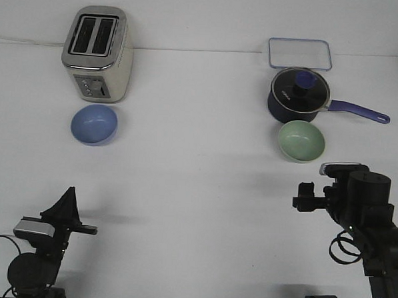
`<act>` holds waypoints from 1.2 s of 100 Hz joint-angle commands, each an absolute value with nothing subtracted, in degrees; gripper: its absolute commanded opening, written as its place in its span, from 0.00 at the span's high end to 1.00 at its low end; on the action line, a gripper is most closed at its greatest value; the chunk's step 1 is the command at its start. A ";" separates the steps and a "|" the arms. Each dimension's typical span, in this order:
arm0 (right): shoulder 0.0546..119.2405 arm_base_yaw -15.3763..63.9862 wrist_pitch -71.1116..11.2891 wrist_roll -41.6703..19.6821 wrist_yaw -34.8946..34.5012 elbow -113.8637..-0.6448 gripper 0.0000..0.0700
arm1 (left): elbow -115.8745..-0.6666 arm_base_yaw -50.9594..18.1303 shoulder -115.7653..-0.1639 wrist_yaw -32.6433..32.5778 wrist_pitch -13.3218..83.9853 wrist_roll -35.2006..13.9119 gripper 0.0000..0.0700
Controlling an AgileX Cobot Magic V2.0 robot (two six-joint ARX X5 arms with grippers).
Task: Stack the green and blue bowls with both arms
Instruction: 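Raise the right gripper and move it toward the pale green bowl, then lower the right gripper onto the green bowl rim and grasp it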
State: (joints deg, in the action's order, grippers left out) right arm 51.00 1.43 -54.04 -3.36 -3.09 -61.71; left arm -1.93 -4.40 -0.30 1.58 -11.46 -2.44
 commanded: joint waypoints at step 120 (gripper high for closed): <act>104.55 -11.03 -36.47 3.29 -4.75 -81.47 0.27 | -0.80 -4.40 -0.19 1.43 -12.05 -2.00 0.98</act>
